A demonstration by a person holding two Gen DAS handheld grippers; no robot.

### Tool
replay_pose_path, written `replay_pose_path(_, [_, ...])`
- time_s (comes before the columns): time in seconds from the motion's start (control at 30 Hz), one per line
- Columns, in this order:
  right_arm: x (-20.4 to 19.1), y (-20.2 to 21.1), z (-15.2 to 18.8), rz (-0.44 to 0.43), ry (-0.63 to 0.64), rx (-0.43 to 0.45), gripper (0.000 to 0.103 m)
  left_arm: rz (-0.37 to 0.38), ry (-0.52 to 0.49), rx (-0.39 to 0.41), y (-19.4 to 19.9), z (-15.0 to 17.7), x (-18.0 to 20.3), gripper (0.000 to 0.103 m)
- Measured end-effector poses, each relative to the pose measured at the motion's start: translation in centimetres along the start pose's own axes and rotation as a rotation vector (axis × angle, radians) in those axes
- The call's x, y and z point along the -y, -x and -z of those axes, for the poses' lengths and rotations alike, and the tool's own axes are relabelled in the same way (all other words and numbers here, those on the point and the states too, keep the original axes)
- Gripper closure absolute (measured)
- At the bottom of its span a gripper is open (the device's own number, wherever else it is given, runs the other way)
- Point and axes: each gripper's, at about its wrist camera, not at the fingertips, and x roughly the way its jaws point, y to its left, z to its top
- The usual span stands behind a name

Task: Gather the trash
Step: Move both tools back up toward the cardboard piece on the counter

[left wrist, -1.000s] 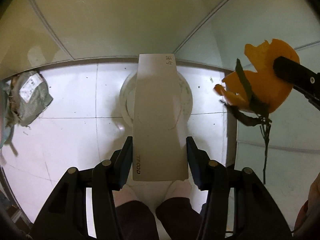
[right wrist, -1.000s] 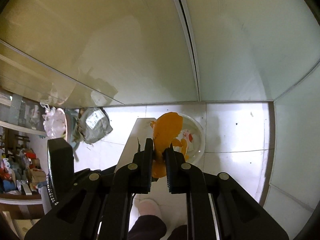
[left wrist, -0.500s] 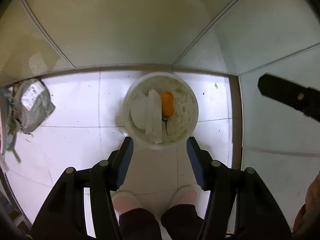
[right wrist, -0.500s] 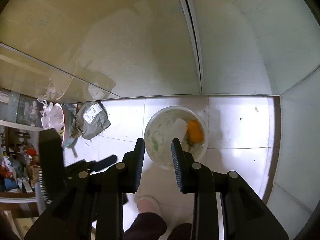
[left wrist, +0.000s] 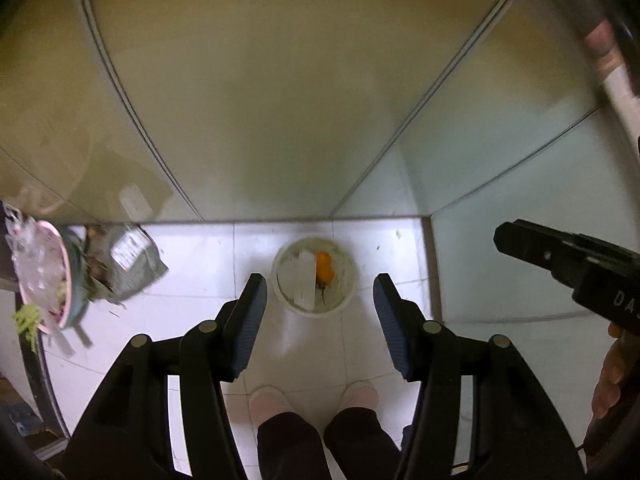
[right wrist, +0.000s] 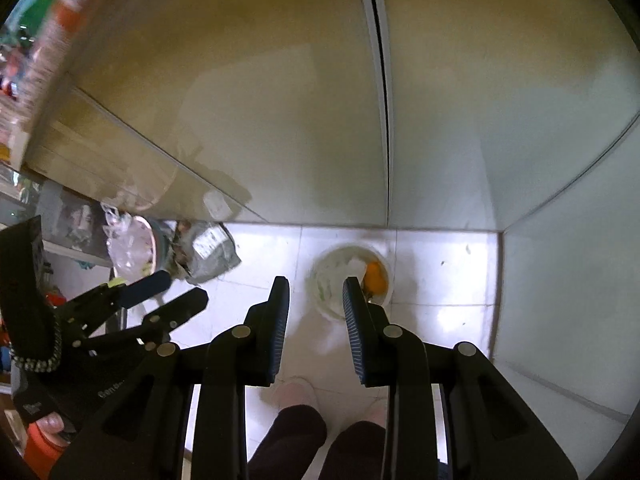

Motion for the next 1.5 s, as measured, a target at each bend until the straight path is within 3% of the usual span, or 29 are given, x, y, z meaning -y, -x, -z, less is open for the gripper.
replay_pose_path(0.37, [-6.1,17.5,-1.8,0.028,0.007,0.193,0.075,0.019,-0.080,0.200,20.7,-4.3,2.2,0.049])
replay_pose_path(0.53, [-8.2,23.9,-1.6,0.078,-0.002,0.317,0.053,0.030,-0.124,0.323,28.3,-5.3,1.4,0.041])
replay_pose_path(0.73, [-10.4,28.8,-0.7,0.165,-0.018,0.431,0.047,0.034,-0.174,0.450,35.1,-5.8,1.4,0.034])
replay_pose_path(1.0, [-10.9,31.5,-0.2,0.207,-0.031,0.482,0.046,0.039,-0.195,0.512,38.5,-7.3,1.9,0.032])
replay_pose_path(1.13, [-10.6,32.0,-1.4,0.218,-0.026,0.503,0.046,0.016,-0.194,0.542,38.8,-9.1,2.3,0.021])
replay_pose_path(1.5, [-6.4,32.1,-10.7,0.147,0.039,0.572,0.046,-0.060,-0.129,0.594,37.0,-17.8,4.9,0.016])
